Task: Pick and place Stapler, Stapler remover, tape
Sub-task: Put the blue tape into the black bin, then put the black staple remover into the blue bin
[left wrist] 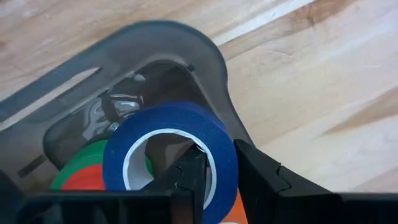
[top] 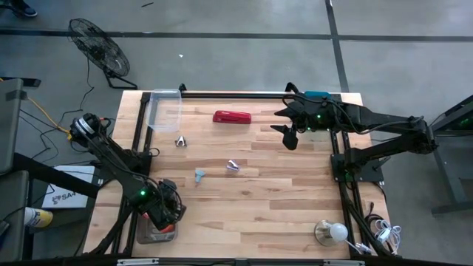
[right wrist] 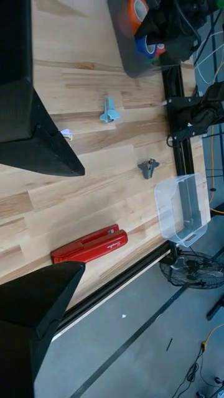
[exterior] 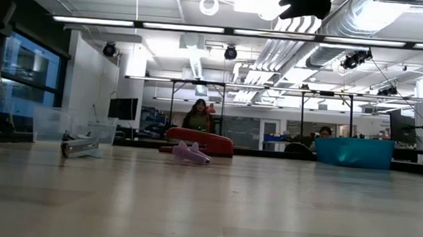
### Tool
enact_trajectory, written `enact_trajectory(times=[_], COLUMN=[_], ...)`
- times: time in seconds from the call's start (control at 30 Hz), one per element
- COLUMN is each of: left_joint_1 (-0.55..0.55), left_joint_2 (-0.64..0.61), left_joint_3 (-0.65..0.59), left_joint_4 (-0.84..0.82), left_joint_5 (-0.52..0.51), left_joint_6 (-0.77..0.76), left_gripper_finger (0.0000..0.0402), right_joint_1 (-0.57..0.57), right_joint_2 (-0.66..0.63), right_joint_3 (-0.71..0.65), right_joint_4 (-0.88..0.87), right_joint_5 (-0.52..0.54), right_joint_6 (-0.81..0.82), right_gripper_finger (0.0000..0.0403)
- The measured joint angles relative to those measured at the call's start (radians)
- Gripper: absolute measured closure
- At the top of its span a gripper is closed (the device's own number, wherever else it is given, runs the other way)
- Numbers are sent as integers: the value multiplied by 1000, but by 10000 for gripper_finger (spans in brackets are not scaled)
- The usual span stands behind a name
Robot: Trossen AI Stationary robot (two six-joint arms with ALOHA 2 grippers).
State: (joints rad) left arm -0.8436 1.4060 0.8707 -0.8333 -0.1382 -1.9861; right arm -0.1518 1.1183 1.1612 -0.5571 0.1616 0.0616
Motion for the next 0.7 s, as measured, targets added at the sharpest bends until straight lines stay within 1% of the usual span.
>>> enact_trajectory(times=[0.17,0.33,0.47,0.57,0.7], left_joint_1=[0,0,0,0,0], left_joint_2=[0,-13,-45,-88,-142], left_joint_3=[0,0,0,2,41], left_joint_4=[3,9,20,30,-4], left_joint_5=[20,25,33,41,-27], left_joint_6=[1,0,-6,-8,-8], left_gripper_finger=[301,267,241,232,232], right_joint_1=[0,0,0,0,0], right_joint_2=[0,0,0,0,0], right_joint_3=[0,0,0,0,0], right_joint_4=[0,0,-1,-3,-3], right_joint_5=[0,-15,-20,-19,-19], right_joint_6=[0,1,1,1,1], right_gripper_finger=[176,176,176,176,176])
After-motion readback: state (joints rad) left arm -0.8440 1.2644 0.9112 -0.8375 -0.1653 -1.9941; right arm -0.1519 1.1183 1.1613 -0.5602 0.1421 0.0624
